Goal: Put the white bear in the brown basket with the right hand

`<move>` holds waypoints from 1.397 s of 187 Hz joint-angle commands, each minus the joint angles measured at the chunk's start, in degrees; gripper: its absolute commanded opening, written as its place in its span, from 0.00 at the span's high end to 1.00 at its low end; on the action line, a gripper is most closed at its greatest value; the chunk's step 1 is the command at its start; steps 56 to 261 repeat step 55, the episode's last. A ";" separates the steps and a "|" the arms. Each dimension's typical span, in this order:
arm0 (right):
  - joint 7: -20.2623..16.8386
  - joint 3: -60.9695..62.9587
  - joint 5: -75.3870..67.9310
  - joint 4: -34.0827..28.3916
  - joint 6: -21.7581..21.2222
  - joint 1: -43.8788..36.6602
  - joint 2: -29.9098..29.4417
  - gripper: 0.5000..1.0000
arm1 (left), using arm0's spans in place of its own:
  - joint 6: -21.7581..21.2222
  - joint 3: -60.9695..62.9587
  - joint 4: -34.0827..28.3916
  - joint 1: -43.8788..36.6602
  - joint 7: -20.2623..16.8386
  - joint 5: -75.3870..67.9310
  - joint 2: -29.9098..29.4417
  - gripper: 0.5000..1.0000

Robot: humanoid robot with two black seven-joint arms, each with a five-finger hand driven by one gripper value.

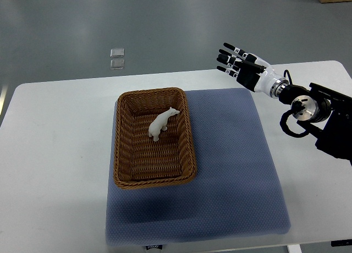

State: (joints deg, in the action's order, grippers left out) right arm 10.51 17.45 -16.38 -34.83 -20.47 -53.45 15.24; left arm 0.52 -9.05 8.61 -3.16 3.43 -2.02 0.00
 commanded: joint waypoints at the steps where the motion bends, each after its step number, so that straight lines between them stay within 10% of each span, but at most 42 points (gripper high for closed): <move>1: 0.04 -0.05 0.12 -0.06 -0.45 0.45 -0.03 0.15 | 0.01 0.00 0.00 0.00 0.00 0.00 0.00 0.00; 261: 0.04 -0.05 0.29 -0.06 -1.51 0.71 0.14 0.15 | 0.01 0.00 0.00 0.00 0.00 0.00 0.00 0.00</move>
